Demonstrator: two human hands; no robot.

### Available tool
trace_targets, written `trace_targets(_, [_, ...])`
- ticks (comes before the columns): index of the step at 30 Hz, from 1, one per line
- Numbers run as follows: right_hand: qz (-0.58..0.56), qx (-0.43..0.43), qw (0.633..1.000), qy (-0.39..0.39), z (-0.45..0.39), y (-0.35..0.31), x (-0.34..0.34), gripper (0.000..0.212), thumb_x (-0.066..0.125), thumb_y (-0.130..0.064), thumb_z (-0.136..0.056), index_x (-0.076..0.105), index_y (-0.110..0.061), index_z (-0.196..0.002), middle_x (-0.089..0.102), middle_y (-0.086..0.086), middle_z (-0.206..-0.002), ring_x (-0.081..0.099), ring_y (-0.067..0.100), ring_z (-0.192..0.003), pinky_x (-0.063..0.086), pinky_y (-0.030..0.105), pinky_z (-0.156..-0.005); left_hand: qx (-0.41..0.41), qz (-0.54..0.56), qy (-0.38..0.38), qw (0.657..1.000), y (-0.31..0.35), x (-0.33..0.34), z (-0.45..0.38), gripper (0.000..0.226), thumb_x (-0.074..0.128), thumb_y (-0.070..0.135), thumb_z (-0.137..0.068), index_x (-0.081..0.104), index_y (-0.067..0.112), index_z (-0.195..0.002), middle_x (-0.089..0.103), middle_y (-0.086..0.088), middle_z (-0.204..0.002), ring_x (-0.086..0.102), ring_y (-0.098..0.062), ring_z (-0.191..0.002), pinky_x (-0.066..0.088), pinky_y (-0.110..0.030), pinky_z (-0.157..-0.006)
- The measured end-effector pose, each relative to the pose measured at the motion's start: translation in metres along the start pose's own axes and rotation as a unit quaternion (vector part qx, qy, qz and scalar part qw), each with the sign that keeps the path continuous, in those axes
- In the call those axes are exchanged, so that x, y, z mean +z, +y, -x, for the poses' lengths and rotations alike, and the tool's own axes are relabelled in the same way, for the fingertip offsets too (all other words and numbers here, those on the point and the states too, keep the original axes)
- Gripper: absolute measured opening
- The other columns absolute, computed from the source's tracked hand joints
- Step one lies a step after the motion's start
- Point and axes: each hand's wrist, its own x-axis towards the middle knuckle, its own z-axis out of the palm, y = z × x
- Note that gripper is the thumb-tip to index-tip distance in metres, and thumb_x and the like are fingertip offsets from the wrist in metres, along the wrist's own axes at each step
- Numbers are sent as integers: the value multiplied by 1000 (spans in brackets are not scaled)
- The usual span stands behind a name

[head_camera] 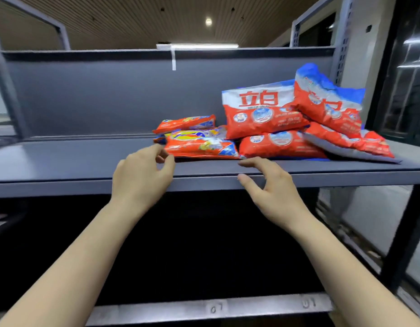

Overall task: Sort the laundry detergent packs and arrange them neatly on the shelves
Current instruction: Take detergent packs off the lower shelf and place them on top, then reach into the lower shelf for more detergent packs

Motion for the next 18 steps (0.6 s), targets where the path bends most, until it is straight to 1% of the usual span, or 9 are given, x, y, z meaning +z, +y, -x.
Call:
trace_targets(2, [-14,-5,1000,-10,10,-19,20,26,61,-25,-89,63,-25,-115,58,-18,-110,48,-2,-108,25,-3,-87,-4,-1,8,1000,-23,-18,15,16,53,33,-89,64,21,-87,68,5,-90,63,-24,-89,48,-38,-81])
trace_targets(4, [-23,-8,999,-29,19,-38,41,26,61,-27,-89,62,-28,-115,55,-24,-107,44,-8,-105,23,-6,-87,-11,-12,13,1000,-48,-35,30,16,54,34,-88,64,22,-86,68,6,-89,63,-24,-88,48,-36,-79])
trace_targets(6, [-24,-15,998,-53,28,-57,65,26,61,-28,-89,62,-29,-115,56,-24,-107,45,-8,-104,25,-4,-88,-22,-20,10,1000,-74,-53,44,16,54,34,-88,63,22,-84,68,7,-84,64,-23,-84,48,-36,-76])
trace_targets(10, [-29,-21,994,-107,44,-96,118,29,59,-30,-90,59,-30,-119,59,-19,-112,47,-3,-108,27,-1,-90,-52,-41,-6,998,-132,-88,70,15,54,37,-86,63,25,-83,65,11,-76,62,-16,-78,47,-32,-72])
trace_targets(13, [-34,-26,988,-146,56,-128,159,31,57,-35,-91,56,-32,-122,58,-20,-116,47,-4,-111,28,2,-91,-86,-51,-18,995,-178,-116,87,15,53,39,-86,62,28,-82,63,14,-75,61,-12,-76,45,-30,-70])
trace_targets(16, [-40,-33,983,-175,64,-159,199,32,55,-37,-91,56,-34,-122,56,-23,-116,48,-3,-114,32,13,-94,-114,-68,-24,991,-223,-145,104,15,52,39,-87,60,29,-80,62,15,-73,60,-9,-74,45,-31,-71])
trace_targets(18, [-49,-39,979,-192,69,-180,225,32,54,-39,-90,55,-37,-122,53,-27,-116,46,-6,-114,32,13,-95,-134,-83,-25,987,-252,-164,114,15,52,39,-88,59,29,-80,62,15,-72,58,-5,-72,44,-31,-71])
